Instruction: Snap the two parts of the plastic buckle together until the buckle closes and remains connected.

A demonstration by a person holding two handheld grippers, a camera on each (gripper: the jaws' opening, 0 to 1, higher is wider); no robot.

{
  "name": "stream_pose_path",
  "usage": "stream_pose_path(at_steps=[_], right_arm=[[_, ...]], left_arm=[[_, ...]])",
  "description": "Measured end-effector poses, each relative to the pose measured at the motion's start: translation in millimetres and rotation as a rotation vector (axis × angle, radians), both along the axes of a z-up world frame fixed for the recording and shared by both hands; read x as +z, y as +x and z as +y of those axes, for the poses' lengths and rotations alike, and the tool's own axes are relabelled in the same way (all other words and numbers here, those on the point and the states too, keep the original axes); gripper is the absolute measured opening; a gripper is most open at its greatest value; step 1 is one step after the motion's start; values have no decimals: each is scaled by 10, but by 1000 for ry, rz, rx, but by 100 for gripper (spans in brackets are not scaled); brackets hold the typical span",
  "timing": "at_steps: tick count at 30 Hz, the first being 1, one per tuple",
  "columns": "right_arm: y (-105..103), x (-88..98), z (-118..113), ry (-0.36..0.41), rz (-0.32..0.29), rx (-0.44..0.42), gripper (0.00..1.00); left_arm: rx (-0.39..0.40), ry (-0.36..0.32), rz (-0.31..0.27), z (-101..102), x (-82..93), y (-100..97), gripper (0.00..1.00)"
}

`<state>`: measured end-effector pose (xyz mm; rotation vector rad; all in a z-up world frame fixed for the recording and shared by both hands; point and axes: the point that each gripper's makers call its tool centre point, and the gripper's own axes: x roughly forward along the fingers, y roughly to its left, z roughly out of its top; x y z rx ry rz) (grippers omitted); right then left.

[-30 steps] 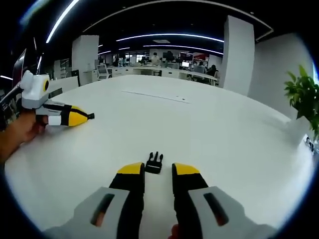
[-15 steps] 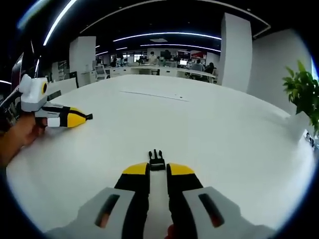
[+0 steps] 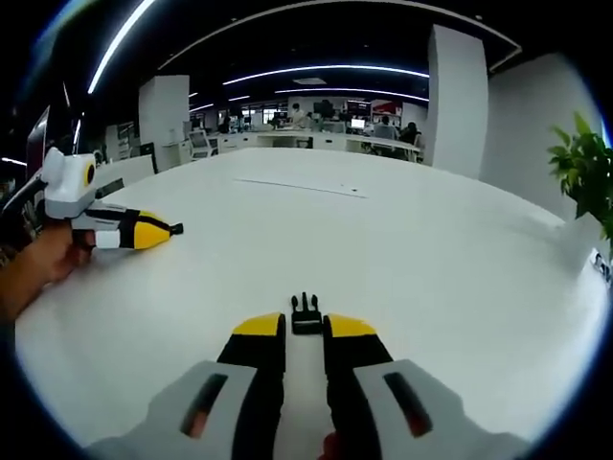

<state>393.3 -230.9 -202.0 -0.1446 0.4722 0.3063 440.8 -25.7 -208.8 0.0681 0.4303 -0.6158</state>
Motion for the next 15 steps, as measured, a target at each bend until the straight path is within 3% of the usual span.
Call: stream_pose_path(at_steps=[15], right_arm=[[-7, -7, 7, 2, -3, 4, 13]], left_arm=[[4, -4, 0, -1, 0, -7, 12]])
